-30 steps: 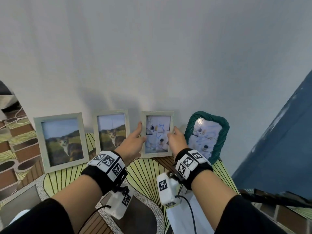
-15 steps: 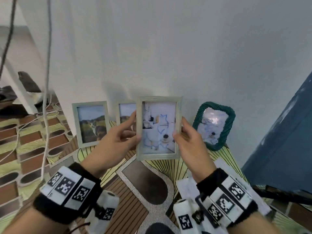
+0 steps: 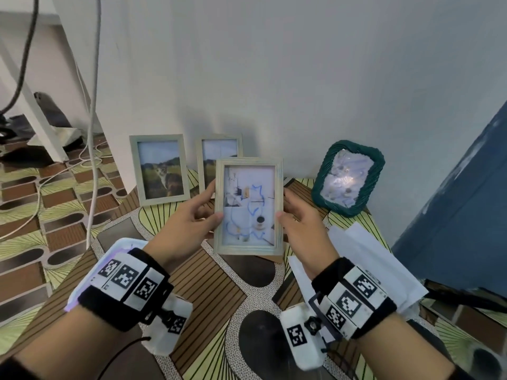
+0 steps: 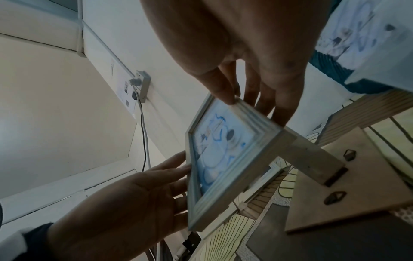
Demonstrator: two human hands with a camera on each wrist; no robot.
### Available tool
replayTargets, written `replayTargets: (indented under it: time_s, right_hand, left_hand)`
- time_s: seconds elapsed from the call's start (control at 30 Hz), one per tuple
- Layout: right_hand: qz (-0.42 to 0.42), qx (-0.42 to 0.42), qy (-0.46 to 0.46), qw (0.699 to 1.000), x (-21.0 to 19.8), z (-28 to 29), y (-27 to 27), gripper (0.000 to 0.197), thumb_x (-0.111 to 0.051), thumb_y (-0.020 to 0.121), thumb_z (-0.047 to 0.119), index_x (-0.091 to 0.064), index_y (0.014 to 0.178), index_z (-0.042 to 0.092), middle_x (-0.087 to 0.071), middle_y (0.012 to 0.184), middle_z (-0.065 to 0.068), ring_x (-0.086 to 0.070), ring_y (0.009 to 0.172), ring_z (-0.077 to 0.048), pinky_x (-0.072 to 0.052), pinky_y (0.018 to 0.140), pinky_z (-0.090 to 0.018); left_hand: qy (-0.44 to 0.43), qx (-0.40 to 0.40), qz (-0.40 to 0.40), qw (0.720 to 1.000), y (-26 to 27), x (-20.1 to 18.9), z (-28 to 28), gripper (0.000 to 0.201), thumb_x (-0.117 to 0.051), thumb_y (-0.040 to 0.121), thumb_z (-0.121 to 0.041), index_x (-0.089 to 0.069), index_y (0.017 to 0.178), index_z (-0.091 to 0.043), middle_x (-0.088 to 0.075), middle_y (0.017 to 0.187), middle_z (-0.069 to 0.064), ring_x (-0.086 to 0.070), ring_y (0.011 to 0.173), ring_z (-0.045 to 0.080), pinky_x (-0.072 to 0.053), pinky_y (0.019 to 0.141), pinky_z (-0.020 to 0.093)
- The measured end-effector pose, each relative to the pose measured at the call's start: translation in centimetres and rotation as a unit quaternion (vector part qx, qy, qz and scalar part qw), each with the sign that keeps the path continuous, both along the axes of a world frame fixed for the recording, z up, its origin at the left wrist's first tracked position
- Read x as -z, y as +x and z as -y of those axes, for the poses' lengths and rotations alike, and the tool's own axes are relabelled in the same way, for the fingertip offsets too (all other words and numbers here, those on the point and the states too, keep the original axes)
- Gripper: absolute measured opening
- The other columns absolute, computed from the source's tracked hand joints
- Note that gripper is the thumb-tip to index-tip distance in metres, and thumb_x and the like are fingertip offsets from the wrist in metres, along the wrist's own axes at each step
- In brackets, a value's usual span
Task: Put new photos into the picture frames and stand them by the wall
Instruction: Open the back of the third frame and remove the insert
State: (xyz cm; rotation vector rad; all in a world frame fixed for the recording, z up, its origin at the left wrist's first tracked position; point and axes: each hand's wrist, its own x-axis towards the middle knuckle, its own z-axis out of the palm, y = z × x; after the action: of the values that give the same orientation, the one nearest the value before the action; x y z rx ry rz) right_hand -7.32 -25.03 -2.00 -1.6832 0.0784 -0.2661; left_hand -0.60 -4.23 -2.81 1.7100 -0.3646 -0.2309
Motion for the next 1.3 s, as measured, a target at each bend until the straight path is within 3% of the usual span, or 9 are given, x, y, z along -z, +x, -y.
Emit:
replayTargets:
  time_s: [0.1,0.2,0.37,0.47,0.63,0.77,1.07,1.2,1.3]
  right_hand:
    - [-0.024,-0.015,-0.017,0.999,0.5,0.1,-0.5,0.053,-0.045,0.099,0.003,-0.064,0.102,0.052,-0.068,0.109,0.007,-0.068,0.094,-0.005,-0.059,0.071,-0.026]
    - [-0.067,-0.032,-0.026,0.997,1.7,0.2,-0.9,0.044,-0.047,0.098,0.003,-0.061,0.104,0.045,-0.066,0.106,0.003,-0.069,0.087,-0.003,-0.056,0.066,-0.021]
    - [-0.153,-0.06,-0.047,0.985,3.6,0.1,-1.3,0.029,-0.052,0.097,0.007,-0.05,0.11,0.033,-0.063,0.112,0.0,-0.068,0.099,-0.019,-0.058,0.085,-0.045]
    - [-0.191,-0.09,-0.056,0.976,4.0,-0.1,-1.5,0.026,-0.054,0.095,0.007,-0.046,0.108,0.029,-0.062,0.115,-0.003,-0.067,0.101,-0.024,-0.059,0.08,-0.047]
    - [-0.238,-0.12,-0.034,0.963,4.6,-0.3,-2.2,0.031,-0.059,0.091,0.003,-0.045,0.112,0.022,-0.06,0.116,-0.011,-0.069,0.097,-0.027,-0.06,0.071,-0.041]
    - [-0.252,-0.13,-0.056,0.957,4.7,-0.5,-3.1,0.03,-0.064,0.09,0.007,-0.045,0.106,0.023,-0.059,0.113,-0.015,-0.068,0.098,-0.032,-0.059,0.079,-0.051]
    - [-0.272,-0.13,-0.061,0.952,4.4,-0.7,-4.1,0.031,-0.066,0.088,0.002,-0.045,0.105,0.018,-0.055,0.112,-0.02,-0.065,0.103,-0.038,-0.057,0.083,-0.054]
    - [-0.25,-0.124,-0.021,0.96,4.0,-0.8,-4.4,0.037,-0.066,0.087,-0.001,-0.043,0.108,0.018,-0.058,0.113,-0.021,-0.066,0.103,-0.037,-0.056,0.085,-0.056]
    - [-0.249,-0.121,-0.012,0.961,3.5,-0.8,-4.3,0.041,-0.066,0.088,0.001,-0.042,0.118,0.013,-0.06,0.115,-0.021,-0.067,0.103,-0.033,-0.055,0.088,-0.055]
  left_hand:
    - [0.013,0.019,-0.021,1.0,-0.3,0.5,-0.6,0.064,-0.06,0.096,-0.014,-0.034,0.141,-0.052,-0.076,0.092,-0.002,-0.073,0.087,0.012,-0.057,0.07,0.024]
    - [0.017,0.041,-0.056,0.997,-0.9,1.6,-1.2,0.063,-0.06,0.096,-0.012,-0.036,0.138,-0.052,-0.076,0.09,0.003,-0.073,0.088,0.014,-0.056,0.071,0.026]
    - [0.038,0.047,-0.084,0.995,-1.7,3.0,-1.8,0.061,-0.058,0.096,-0.005,-0.04,0.129,-0.054,-0.071,0.073,-0.003,-0.071,0.08,0.013,-0.059,0.075,0.034]
    - [0.059,0.041,-0.1,0.992,-2.4,3.3,-2.4,0.059,-0.06,0.095,-0.005,-0.045,0.121,-0.056,-0.068,0.084,0.01,-0.069,0.085,0.022,-0.058,0.081,0.045]
    - [0.053,0.048,-0.126,0.989,-3.5,3.9,-3.5,0.061,-0.062,0.091,0.004,-0.053,0.112,-0.052,-0.073,0.075,-0.007,-0.072,0.076,0.009,-0.057,0.061,0.022]
    - [0.076,0.051,-0.12,0.989,-4.3,3.8,-3.9,0.065,-0.062,0.091,0.005,-0.048,0.12,-0.051,-0.072,0.071,-0.007,-0.069,0.07,0.005,-0.056,0.06,0.021]
    - [0.119,0.042,-0.12,0.985,-6.4,2.9,-4.0,0.071,-0.062,0.09,0.006,-0.037,0.143,-0.034,-0.071,0.069,-0.005,-0.069,0.068,0.005,-0.059,0.062,0.024]
    - [0.131,0.017,-0.059,0.99,-6.7,1.6,-4.4,0.072,-0.064,0.089,0.003,-0.036,0.149,-0.025,-0.068,0.092,0.021,-0.068,0.083,0.021,-0.058,0.08,0.037]
    - [0.145,0.016,-0.03,0.989,-6.5,0.6,-4.5,0.068,-0.066,0.09,-0.002,-0.04,0.148,-0.025,-0.069,0.096,0.022,-0.07,0.083,0.023,-0.058,0.08,0.035]
